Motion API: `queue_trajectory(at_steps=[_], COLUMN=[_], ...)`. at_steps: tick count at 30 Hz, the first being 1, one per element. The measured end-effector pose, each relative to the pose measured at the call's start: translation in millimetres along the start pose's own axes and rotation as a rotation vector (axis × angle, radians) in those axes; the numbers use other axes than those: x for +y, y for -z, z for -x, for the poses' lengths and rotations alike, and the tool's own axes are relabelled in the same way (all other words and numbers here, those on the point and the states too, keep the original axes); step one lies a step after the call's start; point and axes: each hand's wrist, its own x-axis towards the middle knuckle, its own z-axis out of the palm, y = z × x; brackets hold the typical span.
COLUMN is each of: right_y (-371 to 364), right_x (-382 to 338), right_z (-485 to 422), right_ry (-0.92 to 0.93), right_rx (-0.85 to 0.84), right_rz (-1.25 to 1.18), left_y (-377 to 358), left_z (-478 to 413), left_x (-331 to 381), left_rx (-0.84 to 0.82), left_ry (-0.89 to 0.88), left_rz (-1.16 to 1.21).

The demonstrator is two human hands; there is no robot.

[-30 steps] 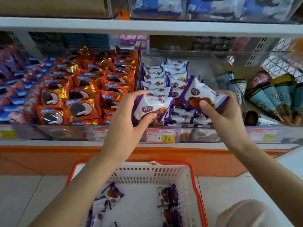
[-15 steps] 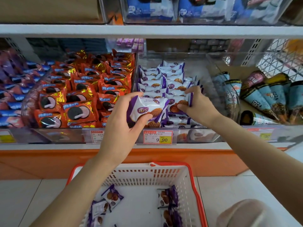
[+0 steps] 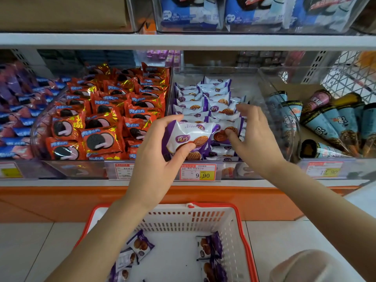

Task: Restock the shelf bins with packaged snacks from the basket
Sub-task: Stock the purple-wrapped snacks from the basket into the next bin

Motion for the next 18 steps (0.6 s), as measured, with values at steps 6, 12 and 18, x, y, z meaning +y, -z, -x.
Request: queue_trajectory(at_steps=[6,12,18], right_y=[11.5,17.4,22.6], right_x=[-19.5,-20.5,-5.2], right_z=[47.9,53.1,41.4], right_ry=[0.004,-0.148,-0.226], right_rx=[-0.303,-0.278,-0.249], right_rz=[-0.604,-0.848,-0.82], left_y=[-17.1,-32.3,-33.3], left_z=[-0.9,-1.1,1.6], left_x=[3.2,8.1,-5.1], left_rx=[-0.078,-0.138,-0.184], left_ry=[0.007,0.084,-0.051], left_rz=[0.028,0.158,-0.159])
